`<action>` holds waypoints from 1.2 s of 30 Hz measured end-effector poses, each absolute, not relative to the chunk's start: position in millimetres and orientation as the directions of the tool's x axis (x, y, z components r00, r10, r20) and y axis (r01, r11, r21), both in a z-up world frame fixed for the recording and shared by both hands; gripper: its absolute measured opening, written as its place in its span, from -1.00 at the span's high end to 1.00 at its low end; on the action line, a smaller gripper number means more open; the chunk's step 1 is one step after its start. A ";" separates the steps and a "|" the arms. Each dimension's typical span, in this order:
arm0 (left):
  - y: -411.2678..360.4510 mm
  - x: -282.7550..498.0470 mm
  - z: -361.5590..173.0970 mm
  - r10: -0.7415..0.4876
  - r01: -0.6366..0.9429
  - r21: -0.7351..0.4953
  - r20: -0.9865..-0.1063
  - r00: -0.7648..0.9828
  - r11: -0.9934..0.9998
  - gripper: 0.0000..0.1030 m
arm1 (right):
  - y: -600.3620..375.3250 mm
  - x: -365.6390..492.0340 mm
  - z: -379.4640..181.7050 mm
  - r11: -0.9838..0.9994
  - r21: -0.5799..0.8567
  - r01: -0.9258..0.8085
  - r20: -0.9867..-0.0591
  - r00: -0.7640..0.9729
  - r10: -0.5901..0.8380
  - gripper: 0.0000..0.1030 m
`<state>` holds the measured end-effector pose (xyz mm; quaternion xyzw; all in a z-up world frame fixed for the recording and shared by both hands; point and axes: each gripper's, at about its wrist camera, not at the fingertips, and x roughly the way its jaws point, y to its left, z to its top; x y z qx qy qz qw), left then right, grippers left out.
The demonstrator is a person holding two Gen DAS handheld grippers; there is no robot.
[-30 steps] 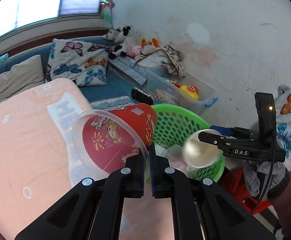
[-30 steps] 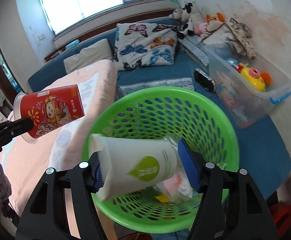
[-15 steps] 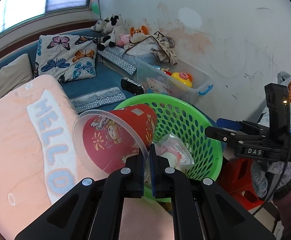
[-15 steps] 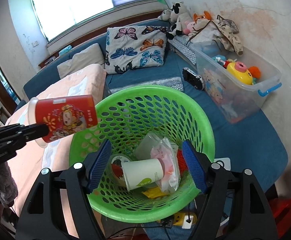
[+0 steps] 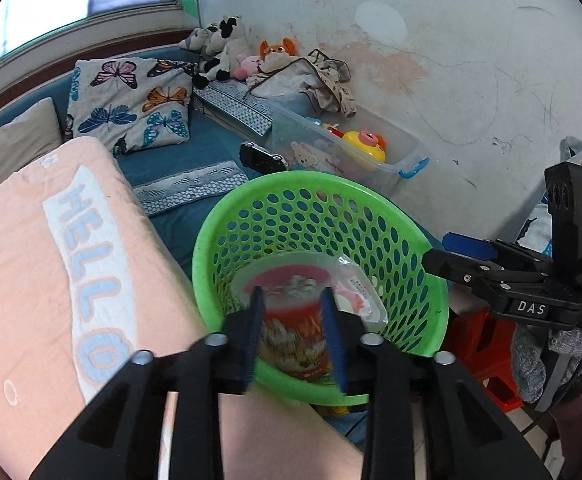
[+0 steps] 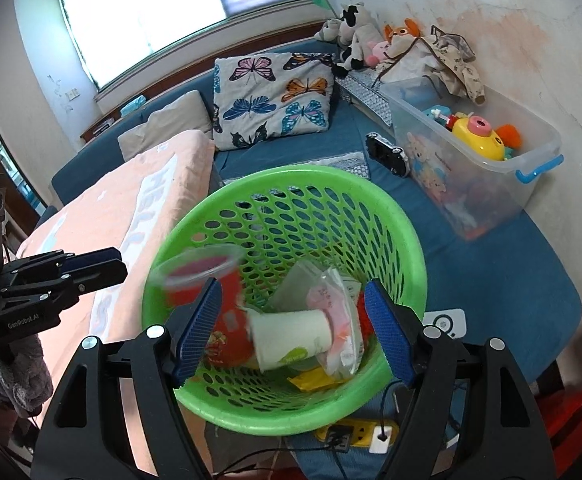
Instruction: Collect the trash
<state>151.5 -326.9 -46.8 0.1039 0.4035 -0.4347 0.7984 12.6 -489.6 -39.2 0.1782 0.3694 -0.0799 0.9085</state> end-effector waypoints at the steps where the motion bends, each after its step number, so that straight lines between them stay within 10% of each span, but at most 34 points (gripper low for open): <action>1: -324.2 150.8 -45.7 -0.611 0.774 -0.185 -0.731 0.303 0.605 0.28 | -488.4 12.0 -38.8 0.923 0.268 0.275 -0.698 0.716 -0.011 -0.43; 19: -244.8 134.2 -17.4 -0.586 0.687 -0.151 -0.669 0.458 0.710 -0.63 | -435.5 0.3 -20.4 0.943 0.281 0.178 -0.650 0.758 0.051 -0.47; 36: -162.8 114.2 -6.1 -0.503 0.562 -0.139 -0.652 0.568 0.815 -0.85 | -371.1 -5.6 -3.6 0.972 0.205 0.112 -0.632 0.774 0.044 -0.60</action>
